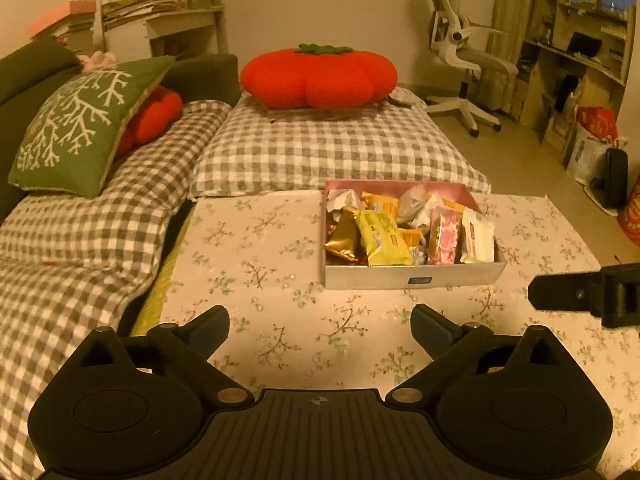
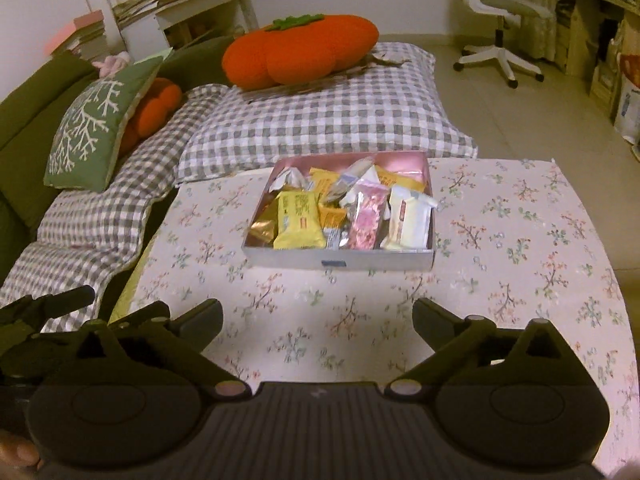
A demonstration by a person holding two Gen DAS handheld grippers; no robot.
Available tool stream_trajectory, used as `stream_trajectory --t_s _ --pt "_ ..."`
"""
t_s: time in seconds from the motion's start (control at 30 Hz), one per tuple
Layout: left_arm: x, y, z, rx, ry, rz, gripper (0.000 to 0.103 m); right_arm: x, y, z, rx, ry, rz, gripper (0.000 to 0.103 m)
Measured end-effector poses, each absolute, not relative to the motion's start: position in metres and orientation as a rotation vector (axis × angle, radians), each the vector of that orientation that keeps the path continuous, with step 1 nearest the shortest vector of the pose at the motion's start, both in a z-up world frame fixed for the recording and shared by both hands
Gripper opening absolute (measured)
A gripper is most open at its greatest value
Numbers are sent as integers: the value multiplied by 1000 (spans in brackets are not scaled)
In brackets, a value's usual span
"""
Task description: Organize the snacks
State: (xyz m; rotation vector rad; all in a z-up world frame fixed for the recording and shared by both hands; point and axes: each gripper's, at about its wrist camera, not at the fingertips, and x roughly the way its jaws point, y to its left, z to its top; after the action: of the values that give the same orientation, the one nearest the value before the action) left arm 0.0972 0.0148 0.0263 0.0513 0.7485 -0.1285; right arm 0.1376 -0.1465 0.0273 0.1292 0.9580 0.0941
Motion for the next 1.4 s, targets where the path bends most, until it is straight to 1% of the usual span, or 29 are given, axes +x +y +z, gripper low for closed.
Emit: stream_trajectory --t_s 0.13,0.23,0.3,0.33,0.37,0.43,0.53,0.73,0.87,1.13,1.4 --pt "89 16 25 60 669 -67 101 128 -140 20 84 903 82 103" --pt "88 16 19 79 642 -46 102 124 -145 -3 100 864 61 103" --pt "91 13 15 96 666 -56 102 126 -147 -15 100 920 37 101" --pt "93 11 14 103 680 -63 102 131 -146 -17 79 969 17 98" --pt "93 9 14 103 685 -70 102 132 -144 -15 56 965 16 96" --pt "91 6 14 98 689 -79 102 128 -139 -8 3 916 -1 103" --pt "89 2 14 93 703 -89 103 122 -135 -6 -60 898 -41 102" --pt "84 -1 14 79 712 -86 103 120 -144 -11 48 958 -37 102" --pt "82 2 15 44 713 -92 103 114 -146 -9 104 955 -34 102" --pt "80 1 15 29 717 -110 103 110 -147 -4 119 920 -31 102" --pt "80 -2 15 41 721 -97 103 110 -148 -5 126 924 -27 102"
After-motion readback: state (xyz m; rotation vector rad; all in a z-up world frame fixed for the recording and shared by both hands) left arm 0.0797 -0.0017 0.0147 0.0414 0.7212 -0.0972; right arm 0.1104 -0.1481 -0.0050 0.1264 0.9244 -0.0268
